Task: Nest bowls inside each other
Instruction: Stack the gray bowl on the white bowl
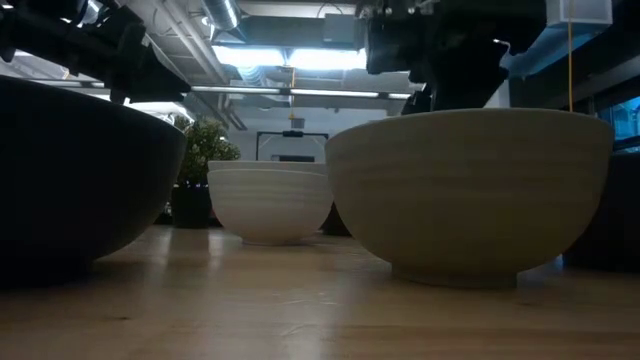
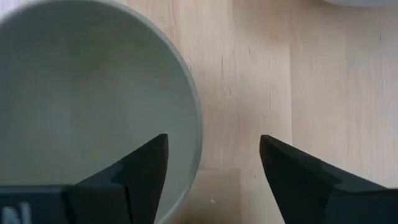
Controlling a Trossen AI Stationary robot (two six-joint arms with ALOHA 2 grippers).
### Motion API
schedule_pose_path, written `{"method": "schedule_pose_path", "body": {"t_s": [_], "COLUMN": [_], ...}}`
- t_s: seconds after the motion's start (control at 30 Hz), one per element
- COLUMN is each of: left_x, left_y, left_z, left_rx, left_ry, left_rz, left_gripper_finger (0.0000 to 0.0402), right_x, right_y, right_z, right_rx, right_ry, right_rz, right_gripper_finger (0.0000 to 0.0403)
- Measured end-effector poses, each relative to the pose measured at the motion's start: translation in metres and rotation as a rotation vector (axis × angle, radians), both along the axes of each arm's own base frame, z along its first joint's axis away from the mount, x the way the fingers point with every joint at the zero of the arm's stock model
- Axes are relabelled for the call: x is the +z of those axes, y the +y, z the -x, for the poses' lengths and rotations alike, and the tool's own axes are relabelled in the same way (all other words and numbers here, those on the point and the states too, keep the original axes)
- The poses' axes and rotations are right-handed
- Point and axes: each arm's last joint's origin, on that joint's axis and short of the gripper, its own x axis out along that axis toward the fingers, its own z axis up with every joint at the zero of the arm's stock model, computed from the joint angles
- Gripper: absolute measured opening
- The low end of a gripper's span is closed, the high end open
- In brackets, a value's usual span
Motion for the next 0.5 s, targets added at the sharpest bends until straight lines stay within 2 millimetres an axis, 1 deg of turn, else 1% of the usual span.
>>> {"method": "schedule_pose_path", "body": {"t_s": [0.1, 0.33, 0.5], "left_x": [0.0, 0.0, 0.0], "left_y": [0.0, 0.0, 0.0], "left_z": [0.0, 0.0, -0.0001], "left_rx": [0.0, 0.0, 0.0], "left_ry": [0.0, 0.0, -0.001], "left_rz": [0.0, 0.0, 0.0], "left_gripper_finger": [0.0194, 0.0194, 0.0194], "right_x": [-0.0008, -0.0037, -0.003], "right_y": [0.0001, 0.003, 0.0045], "right_z": [-0.0001, -0.0017, -0.0026], "right_rx": [0.001, 0.006, -0.006], "right_ry": [0.005, 0.003, -0.01], "right_rz": [-0.002, -0.004, -0.013], "right_gripper_finger": [0.0233, 0.0171, 0.0151]}}
